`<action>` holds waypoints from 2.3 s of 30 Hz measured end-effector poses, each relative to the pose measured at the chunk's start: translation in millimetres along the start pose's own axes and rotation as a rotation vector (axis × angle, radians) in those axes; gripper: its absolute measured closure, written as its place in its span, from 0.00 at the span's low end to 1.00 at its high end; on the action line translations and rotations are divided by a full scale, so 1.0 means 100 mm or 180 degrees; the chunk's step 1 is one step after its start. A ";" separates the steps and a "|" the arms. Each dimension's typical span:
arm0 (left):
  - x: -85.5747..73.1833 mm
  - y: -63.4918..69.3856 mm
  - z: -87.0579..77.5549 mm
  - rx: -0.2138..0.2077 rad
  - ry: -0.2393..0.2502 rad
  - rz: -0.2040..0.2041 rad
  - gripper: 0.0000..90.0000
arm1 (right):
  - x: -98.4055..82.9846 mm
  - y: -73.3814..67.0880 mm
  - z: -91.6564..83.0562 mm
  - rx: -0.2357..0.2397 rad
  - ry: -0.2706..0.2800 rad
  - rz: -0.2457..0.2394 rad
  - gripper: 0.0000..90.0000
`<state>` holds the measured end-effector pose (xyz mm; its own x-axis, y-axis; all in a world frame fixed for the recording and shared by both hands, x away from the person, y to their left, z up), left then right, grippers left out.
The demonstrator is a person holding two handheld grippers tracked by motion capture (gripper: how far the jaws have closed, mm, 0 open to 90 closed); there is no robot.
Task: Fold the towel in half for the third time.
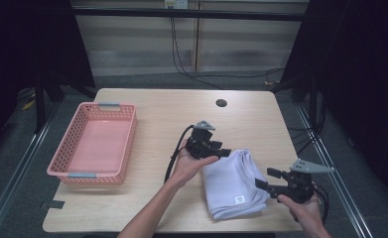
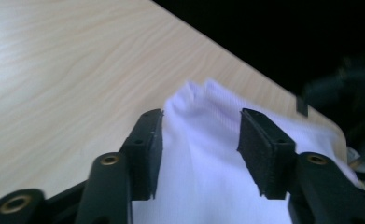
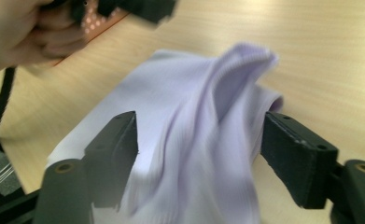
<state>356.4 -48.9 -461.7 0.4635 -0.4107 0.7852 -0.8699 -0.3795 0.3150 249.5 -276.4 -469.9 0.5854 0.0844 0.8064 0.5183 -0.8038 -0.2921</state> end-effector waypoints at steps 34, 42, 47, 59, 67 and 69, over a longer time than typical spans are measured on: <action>-1.15 0.52 -0.37 -0.0185 -0.0544 0.0583 0.50 | -0.08 0.43 0.76 -0.0244 -0.0656 -0.0105 0.43; -1.34 0.45 -0.65 -0.0104 -0.0469 0.0337 0.31 | 0.02 0.41 0.90 0.0030 -0.0578 -0.0178 0.26; -1.34 0.48 -0.54 -0.0116 -0.0590 0.0366 0.25 | -0.01 0.38 1.01 0.0006 -0.0706 -0.0322 0.21; -1.36 0.56 -0.37 -0.0073 -0.0726 0.0484 0.21 | -0.07 0.38 1.02 0.0037 -0.0772 -0.0417 0.20; -1.39 0.60 -0.40 0.0013 -0.0740 0.0640 0.41 | -0.12 0.32 0.96 0.0076 -0.0798 -0.0479 0.30; -1.38 0.60 -0.40 0.0027 -0.0766 0.0635 0.48 | -0.14 0.29 0.94 0.0113 -0.0783 -0.0474 0.38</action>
<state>233.5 18.7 -530.0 0.3112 -0.6618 0.6820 -0.9468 -0.2782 0.1621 315.2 -245.6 -538.1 0.6325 0.3438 0.6940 0.6289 -0.7510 -0.2012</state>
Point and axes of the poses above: each handheld gripper's, and its own axes: z roughly forward along the jaws, x roughly out of its top, y roughly to its right, the point moved 5 cm from there along z, roughly forward along the jaws, and after that the axes turned 2 degrees about z, right-handed, at the moved point
